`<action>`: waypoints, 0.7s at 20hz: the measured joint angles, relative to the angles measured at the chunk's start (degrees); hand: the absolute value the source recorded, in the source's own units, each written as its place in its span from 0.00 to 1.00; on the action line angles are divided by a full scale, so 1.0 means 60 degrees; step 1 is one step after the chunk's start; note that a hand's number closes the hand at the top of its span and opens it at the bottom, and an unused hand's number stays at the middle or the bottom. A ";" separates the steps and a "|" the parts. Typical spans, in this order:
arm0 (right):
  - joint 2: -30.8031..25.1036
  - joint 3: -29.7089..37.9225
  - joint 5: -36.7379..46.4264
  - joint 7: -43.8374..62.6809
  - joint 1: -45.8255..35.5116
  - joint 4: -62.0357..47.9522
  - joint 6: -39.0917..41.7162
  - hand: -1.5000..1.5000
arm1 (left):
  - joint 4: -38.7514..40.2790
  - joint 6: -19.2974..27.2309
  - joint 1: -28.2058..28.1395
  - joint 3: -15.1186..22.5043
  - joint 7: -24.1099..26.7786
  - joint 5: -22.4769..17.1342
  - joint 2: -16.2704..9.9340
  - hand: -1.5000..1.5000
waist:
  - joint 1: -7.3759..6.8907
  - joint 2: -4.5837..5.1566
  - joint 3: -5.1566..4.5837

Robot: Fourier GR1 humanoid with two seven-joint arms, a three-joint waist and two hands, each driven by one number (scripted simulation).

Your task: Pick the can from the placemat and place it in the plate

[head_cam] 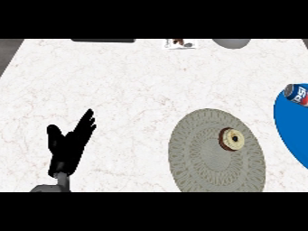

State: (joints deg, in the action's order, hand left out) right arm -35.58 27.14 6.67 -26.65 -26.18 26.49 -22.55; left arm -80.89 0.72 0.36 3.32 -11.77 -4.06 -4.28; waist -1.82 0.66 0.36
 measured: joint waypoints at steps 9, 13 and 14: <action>-0.0632 0.1670 -0.1700 -0.1751 0.0081 -0.1189 0.1816 0.00 | -0.0071 -0.0013 -0.0133 -0.0119 -0.0025 -0.0023 -0.0055 0.50 | 0.0135 -0.0042 -0.0018; -0.0997 0.1900 -0.2112 -0.2214 0.0882 -0.1448 0.3529 0.00 | -0.0100 -0.0022 -0.0102 -0.0226 -0.0103 -0.0081 -0.0090 0.50 | 0.0231 -0.0074 -0.0029; -0.1120 0.1897 -0.2174 -0.2231 0.1055 -0.1446 0.3962 0.00 | -0.0123 -0.0025 -0.0156 -0.0199 -0.0129 -0.0077 -0.0070 0.50 | 0.0249 -0.0082 -0.0032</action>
State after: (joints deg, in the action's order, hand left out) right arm -42.30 38.52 -6.37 -40.04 -19.85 17.82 1.22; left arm -81.63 0.57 -0.57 2.12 -12.54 -4.52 -4.70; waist -0.33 0.16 0.17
